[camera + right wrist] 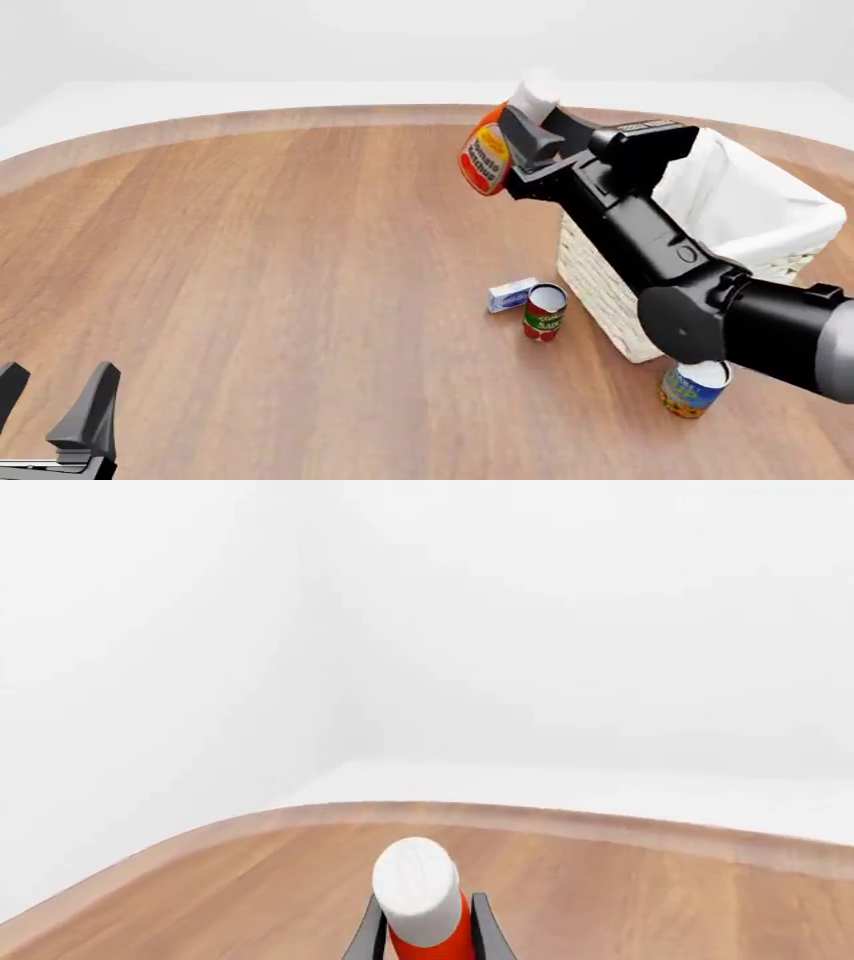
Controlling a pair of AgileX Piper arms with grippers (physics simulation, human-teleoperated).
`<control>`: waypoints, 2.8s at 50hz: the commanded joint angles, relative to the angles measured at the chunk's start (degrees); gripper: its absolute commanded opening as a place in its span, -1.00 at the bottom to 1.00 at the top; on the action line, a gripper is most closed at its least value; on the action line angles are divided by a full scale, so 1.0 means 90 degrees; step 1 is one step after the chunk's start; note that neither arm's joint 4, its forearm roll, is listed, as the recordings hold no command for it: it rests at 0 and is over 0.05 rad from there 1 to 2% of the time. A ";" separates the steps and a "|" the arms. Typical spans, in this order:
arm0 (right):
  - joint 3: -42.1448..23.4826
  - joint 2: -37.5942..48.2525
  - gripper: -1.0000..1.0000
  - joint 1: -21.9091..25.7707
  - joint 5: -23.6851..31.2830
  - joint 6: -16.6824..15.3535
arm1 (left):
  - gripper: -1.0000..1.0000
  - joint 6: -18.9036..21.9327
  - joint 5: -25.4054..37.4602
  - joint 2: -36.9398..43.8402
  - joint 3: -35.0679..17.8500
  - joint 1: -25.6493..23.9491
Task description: Pick up the ketchup, and put it in the basket.
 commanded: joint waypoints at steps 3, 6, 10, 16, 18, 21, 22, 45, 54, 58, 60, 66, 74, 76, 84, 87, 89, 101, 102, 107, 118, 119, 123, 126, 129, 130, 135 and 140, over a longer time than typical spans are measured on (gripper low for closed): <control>0.0443 -0.0488 -1.00 -0.0771 -0.0333 0.0237 | 1.00 0.0000 0.0000 0.0000 0.0000 0.0000; 0.0531 -0.0549 -1.00 -0.0862 -0.0385 0.0243 | 1.00 0.0000 0.0000 0.0000 0.0000 0.0000; 0.0741 -0.0744 -1.00 -0.1133 -0.0484 0.0301 | 1.00 0.0000 0.0000 0.0000 0.0000 0.0000; 0.0970 -0.0997 -1.00 -0.1573 -0.0564 0.0347 | 1.00 0.0000 0.0000 0.0000 0.0000 0.0000; 0.1051 -0.1089 -1.00 -0.1767 -0.0559 0.0308 | 1.00 0.0000 0.0000 0.0000 0.0000 0.0000; 0.1137 -0.1170 -1.00 -0.2018 -0.0556 0.0333 | 1.00 0.0000 0.0000 0.0000 0.0000 0.0000; 0.1158 -0.1200 -1.00 -0.2124 -0.0535 0.0289 | 1.00 0.0000 0.0000 0.0000 0.0000 0.0000; 0.1236 -0.1238 -1.00 -0.3014 -0.0347 -0.0097 | 1.00 0.0000 0.0000 0.0000 0.0000 0.0000; 0.0979 -0.0976 -1.00 -0.3183 -0.0037 -0.0146 | 1.00 0.0000 0.0000 0.0000 0.0000 0.0000; 0.0997 -0.0856 -1.00 -0.3301 -0.0006 -0.0104 | 1.00 0.0000 0.0000 0.0000 0.0000 0.0000; 0.0990 -0.0855 -1.00 -0.3332 0.0027 -0.0133 | 1.00 0.0000 0.0000 0.0000 0.0000 0.0000; 0.0985 -0.0777 -1.00 -0.3473 0.0058 -0.0112 | 1.00 0.0000 0.0000 0.0000 0.0000 0.0000; 0.0942 -0.0592 -1.00 -0.3588 0.0061 -0.0129 | 1.00 0.0000 0.0000 0.0000 0.0000 0.0000; 0.0929 -0.0494 -1.00 -0.3610 0.0012 -0.0140 | 1.00 0.0000 0.0000 0.0000 0.0000 0.0000; 0.0780 -0.0206 -1.00 -0.3586 0.0006 -0.0198 | 1.00 0.0000 0.0000 0.0000 0.0000 0.0000; 0.0765 -0.0082 -1.00 -0.3582 -0.0027 -0.0206 | 1.00 0.0000 0.0000 0.0000 0.0000 0.0000; 0.0746 0.0026 -1.00 -0.3550 -0.0056 -0.0202 | 1.00 0.0000 0.0000 0.0000 0.0000 0.0000; 0.0609 0.0302 -1.00 -0.3491 -0.0029 -0.0280 | 1.00 0.0000 0.0000 0.0000 0.0000 0.0000; 0.0592 0.0346 -1.00 -0.3482 -0.0033 -0.0279 | 1.00 0.0000 0.0000 0.0000 0.0000 0.0000; 0.0558 0.0553 -1.00 -0.3483 -0.0119 -0.0318 | 1.00 0.0000 0.0000 0.0000 0.0000 0.0000; 0.0391 0.0866 -1.00 -0.3453 -0.0118 -0.0450 | 1.00 0.0000 0.0000 0.0000 0.0000 0.0000; 0.0386 0.0893 -1.00 -0.3453 -0.0127 -0.0445 | 1.00 0.0000 0.0000 0.0000 0.0000 0.0000; 0.0376 0.1009 -1.00 -0.3481 -0.0180 -0.0473 | 1.00 0.0000 0.0000 0.0000 0.0000 0.0000; 0.0331 0.1024 -1.00 -0.3487 -0.0121 -0.0490 | 1.00 0.0000 0.0000 0.0000 0.0000 0.0000; 0.0283 0.1068 -1.00 -0.3514 -0.0083 -0.0511 | 1.00 0.0000 0.0000 0.0000 0.0000 0.0000; 0.0265 0.1103 -1.00 -0.3531 -0.0081 -0.0522 | 1.00 0.0000 0.0000 0.0000 0.0000 0.0000; 0.0228 0.1167 -1.00 -0.3564 -0.0077 -0.0537 | 1.00 0.0000 0.0000 0.0000 0.0000 0.0000; 0.0194 0.1192 -1.00 -0.3576 -0.0064 -0.0547 | 1.00 0.0000 0.0000 0.0000 0.0000 0.0000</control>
